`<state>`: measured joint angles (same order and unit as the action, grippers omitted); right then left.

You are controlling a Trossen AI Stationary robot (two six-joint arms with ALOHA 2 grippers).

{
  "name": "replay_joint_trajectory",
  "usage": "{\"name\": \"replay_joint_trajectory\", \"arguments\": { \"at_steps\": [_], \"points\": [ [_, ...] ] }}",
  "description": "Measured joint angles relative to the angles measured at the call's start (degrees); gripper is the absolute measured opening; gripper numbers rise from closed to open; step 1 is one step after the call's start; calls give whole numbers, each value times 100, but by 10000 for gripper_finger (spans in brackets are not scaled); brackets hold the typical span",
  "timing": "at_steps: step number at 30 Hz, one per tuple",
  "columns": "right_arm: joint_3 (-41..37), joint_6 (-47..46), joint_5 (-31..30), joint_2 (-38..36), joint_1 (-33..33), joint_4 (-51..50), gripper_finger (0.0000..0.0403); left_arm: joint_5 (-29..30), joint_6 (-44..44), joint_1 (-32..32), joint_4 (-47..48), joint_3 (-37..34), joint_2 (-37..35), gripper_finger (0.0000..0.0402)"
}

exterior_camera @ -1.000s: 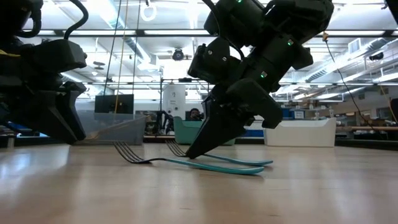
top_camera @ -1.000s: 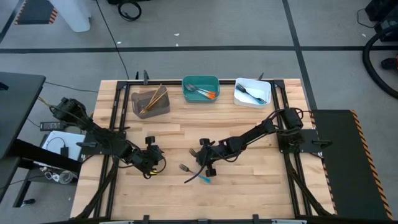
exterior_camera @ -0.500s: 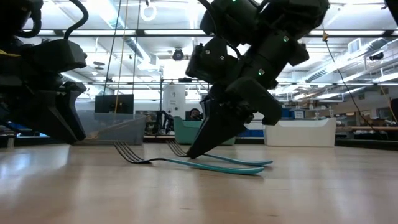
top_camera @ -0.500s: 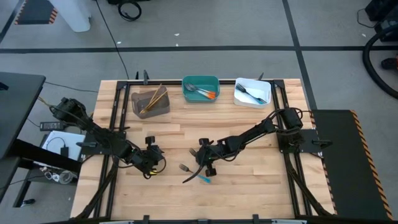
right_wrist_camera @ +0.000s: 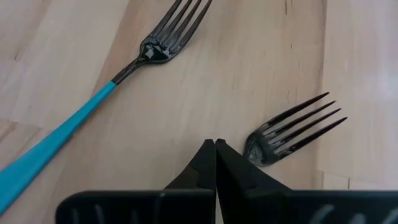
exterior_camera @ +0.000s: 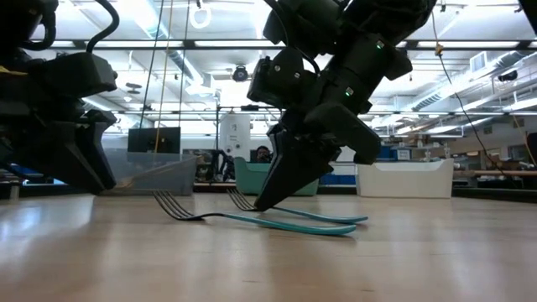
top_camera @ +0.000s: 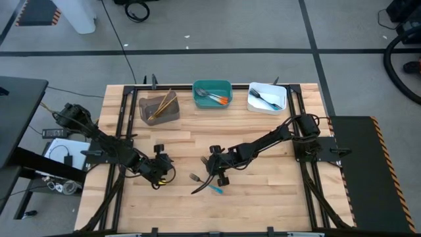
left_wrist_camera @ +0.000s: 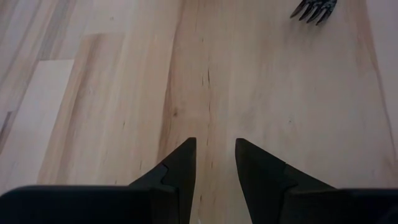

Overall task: Sort silverware by color (type)
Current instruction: Put the blue fork into the white bin

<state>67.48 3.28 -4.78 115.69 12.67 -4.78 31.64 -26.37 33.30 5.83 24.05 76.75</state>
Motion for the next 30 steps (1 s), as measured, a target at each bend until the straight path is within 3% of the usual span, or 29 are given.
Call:
{"name": "replay_joint_trajectory", "arguments": {
  "at_steps": [12,20,25,30],
  "points": [
    [5,-200,43,-60,-81,-19,19,-8,4,-4,-22,0,0,121],
    [2,-1217,-369,-372,-48,-190,64,-7,55,-7,-27,0,0,121],
    [5,-1652,-207,-352,159,121,101,-7,113,-7,-47,0,0,121],
    [4,-1911,-389,-327,355,348,110,-7,150,-7,-63,3,0,121]
  ]
}}
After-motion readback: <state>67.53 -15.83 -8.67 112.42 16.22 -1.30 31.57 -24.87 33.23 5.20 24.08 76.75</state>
